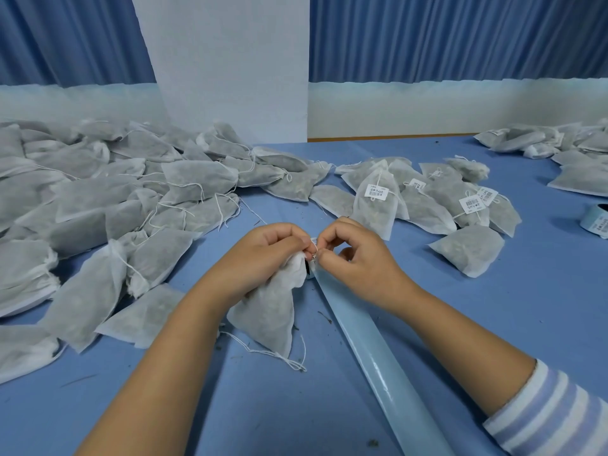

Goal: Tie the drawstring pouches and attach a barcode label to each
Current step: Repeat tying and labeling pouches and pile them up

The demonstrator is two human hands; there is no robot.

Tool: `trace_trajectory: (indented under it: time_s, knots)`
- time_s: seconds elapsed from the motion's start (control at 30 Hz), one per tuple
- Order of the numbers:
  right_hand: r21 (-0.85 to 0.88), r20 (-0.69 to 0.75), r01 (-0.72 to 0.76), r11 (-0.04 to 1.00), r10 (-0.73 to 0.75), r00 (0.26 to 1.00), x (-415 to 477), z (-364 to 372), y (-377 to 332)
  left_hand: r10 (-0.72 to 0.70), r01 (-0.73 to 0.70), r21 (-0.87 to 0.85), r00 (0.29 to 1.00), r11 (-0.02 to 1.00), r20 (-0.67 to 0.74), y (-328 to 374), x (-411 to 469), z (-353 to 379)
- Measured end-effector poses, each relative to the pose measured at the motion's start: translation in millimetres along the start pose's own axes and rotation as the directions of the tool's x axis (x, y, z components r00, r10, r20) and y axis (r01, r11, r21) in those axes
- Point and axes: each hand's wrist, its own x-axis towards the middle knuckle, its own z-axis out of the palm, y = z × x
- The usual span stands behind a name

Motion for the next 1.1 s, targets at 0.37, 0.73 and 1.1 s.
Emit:
trace_trajectory:
  time_s: [0.37,0.73,1.1]
  knots:
    - [-0.069,-0.015,0.057,0.996,-0.058,0.998,-1.3,-4.7,-4.6,0.061,-0.059,0.025,0.994,0.998,-0.089,-3.7,2.1,-1.7]
    - [-0.001,-0.042,-0.002,1.000,0.002,0.999,0.0,-5.6,-4.2,0.071,-0.046,0.156,0.984,0.987,-0.162,-1.2,1.0,1.5]
    - [-0.059,-0.081,0.123,0.991,-0.127,0.988,-2.8,-1.2,0.2,0.069,-0.020,0.235,0.978,0.972,-0.199,-3.0,3.3,4.2]
